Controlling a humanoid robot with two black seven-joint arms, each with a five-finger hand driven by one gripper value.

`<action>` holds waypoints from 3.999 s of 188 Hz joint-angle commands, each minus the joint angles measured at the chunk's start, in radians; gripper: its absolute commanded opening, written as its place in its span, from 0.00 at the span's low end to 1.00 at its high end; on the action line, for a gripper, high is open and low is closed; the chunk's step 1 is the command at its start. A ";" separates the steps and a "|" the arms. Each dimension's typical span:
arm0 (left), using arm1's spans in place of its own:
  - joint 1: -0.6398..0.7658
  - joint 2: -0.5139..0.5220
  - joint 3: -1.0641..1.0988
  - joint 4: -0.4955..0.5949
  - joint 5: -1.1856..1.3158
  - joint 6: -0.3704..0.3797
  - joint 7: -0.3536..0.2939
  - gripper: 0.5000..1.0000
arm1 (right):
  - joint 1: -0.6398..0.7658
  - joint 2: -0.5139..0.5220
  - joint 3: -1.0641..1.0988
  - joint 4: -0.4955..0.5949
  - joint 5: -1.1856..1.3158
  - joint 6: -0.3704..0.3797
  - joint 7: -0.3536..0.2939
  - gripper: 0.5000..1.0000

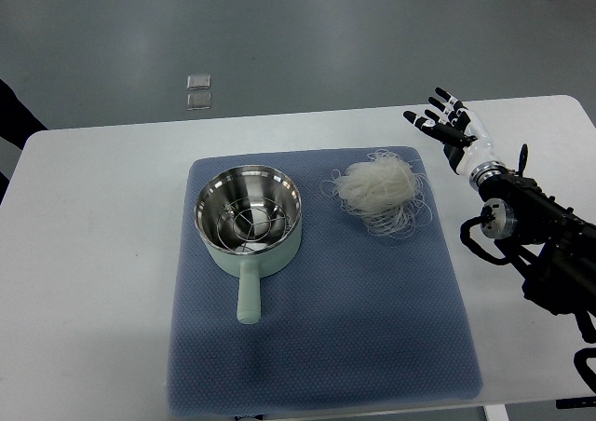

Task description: Put vermicelli into pot with right hand

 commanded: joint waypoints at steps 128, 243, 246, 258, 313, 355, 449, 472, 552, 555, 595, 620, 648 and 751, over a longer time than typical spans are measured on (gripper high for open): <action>0.000 0.000 -0.001 0.000 0.000 0.000 -0.003 1.00 | 0.002 -0.010 -0.015 -0.002 -0.004 0.065 0.004 0.86; 0.000 0.000 0.000 0.000 0.000 0.000 -0.002 1.00 | 0.225 -0.141 -0.274 0.008 -0.285 0.271 0.002 0.85; 0.000 0.000 0.000 0.000 0.000 0.000 -0.002 1.00 | 0.242 -0.148 -0.303 0.013 -0.305 0.285 0.004 0.85; 0.000 0.000 0.000 0.000 0.000 0.000 -0.002 1.00 | 0.298 -0.176 -0.386 0.031 -0.375 0.338 0.008 0.85; 0.000 0.000 0.002 0.000 0.000 0.003 -0.002 1.00 | 0.476 -0.237 -0.628 0.113 -0.837 0.449 0.082 0.85; 0.000 0.000 0.002 0.000 0.000 0.003 -0.002 1.00 | 0.512 -0.227 -0.740 0.113 -1.020 0.461 0.087 0.85; 0.000 0.000 0.003 0.000 0.000 0.005 -0.002 1.00 | 0.433 -0.162 -0.757 0.022 -1.118 0.374 0.028 0.82; 0.000 0.000 0.003 0.000 0.000 0.005 -0.002 1.00 | 0.432 -0.144 -0.759 0.002 -1.141 0.372 0.028 0.71; 0.000 0.000 0.000 -0.002 0.000 0.005 -0.002 1.00 | 0.443 -0.126 -0.786 -0.028 -1.191 0.337 0.028 0.00; 0.000 0.000 0.000 0.000 0.000 0.005 -0.002 1.00 | 0.444 -0.127 -0.785 -0.028 -1.185 0.325 0.028 0.00; 0.000 0.000 0.000 0.000 0.000 0.005 -0.002 1.00 | 0.499 -0.136 -0.768 -0.012 -1.115 0.225 0.042 0.00; 0.000 0.000 0.000 0.000 0.000 0.005 -0.002 1.00 | 0.599 -0.133 -0.701 0.016 -0.986 0.229 0.047 0.00; 0.000 0.000 0.000 0.000 0.000 0.005 -0.002 1.00 | 0.700 -0.130 -0.647 0.088 -0.908 0.243 0.053 0.00; 0.000 0.000 -0.001 0.000 0.000 0.005 -0.002 1.00 | 0.637 0.031 -0.659 0.228 -0.906 0.269 0.099 0.00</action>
